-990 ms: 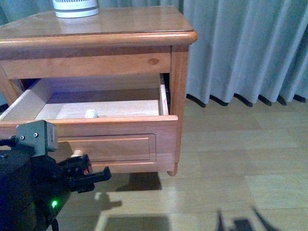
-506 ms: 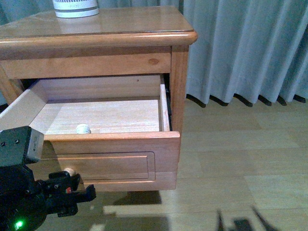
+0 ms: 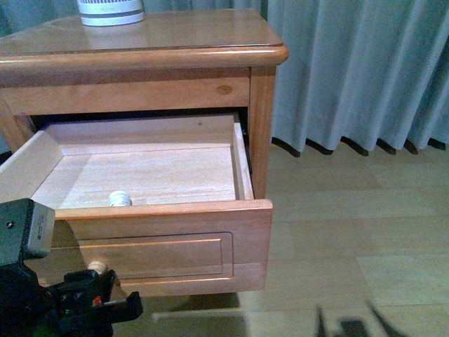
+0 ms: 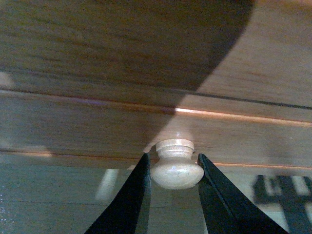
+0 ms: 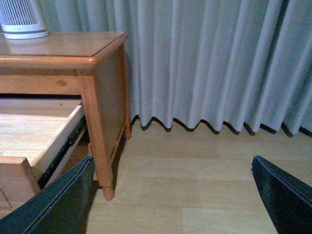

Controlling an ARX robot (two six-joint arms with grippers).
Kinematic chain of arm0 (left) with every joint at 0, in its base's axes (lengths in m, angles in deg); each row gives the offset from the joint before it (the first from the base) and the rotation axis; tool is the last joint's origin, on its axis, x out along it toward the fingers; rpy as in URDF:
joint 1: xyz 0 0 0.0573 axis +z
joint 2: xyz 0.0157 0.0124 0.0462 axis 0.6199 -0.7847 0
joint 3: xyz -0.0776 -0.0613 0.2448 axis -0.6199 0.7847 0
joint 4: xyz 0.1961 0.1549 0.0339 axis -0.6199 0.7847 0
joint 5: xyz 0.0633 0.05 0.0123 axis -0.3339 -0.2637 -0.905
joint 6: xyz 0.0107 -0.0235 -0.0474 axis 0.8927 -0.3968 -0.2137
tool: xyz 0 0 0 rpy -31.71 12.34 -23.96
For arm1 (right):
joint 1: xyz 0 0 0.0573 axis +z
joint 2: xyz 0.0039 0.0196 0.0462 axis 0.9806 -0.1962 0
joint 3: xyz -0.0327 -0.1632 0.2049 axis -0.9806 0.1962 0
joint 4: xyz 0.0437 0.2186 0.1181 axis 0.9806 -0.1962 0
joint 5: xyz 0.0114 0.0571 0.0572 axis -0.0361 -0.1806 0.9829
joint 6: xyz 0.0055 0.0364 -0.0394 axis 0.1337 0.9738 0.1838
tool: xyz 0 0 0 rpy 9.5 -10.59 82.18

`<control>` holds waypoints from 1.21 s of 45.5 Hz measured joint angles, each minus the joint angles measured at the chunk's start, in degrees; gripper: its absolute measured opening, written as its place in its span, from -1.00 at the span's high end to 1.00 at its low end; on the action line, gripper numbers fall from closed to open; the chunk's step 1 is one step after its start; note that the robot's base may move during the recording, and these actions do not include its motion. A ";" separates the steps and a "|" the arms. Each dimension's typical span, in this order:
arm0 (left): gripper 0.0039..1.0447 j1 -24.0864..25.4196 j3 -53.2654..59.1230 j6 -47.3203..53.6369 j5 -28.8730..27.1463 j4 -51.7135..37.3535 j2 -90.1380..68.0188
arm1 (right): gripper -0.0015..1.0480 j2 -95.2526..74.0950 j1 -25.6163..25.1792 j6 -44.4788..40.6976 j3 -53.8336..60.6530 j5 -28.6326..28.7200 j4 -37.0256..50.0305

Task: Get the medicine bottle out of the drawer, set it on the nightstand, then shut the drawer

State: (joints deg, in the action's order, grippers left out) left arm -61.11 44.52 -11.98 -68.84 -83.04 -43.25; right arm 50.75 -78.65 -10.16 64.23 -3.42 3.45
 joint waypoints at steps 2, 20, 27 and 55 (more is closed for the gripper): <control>0.52 -0.26 0.33 -0.24 -0.31 -0.42 0.00 | -0.87 0.00 0.00 0.00 0.00 0.00 0.00; -0.57 -3.21 5.40 -0.59 3.45 -1.42 5.18 | -0.87 0.00 0.00 0.00 0.00 0.02 0.00; -0.87 0.39 7.28 0.74 5.68 6.86 14.95 | -0.87 0.00 0.00 0.00 0.00 0.00 0.00; -0.78 18.21 2.89 13.88 19.89 61.09 77.29 | -0.87 0.00 0.00 0.00 0.00 0.00 0.00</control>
State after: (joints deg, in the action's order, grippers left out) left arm -42.91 47.41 1.90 -48.95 -21.95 34.04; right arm 50.75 -78.65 -10.16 64.23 -3.42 3.45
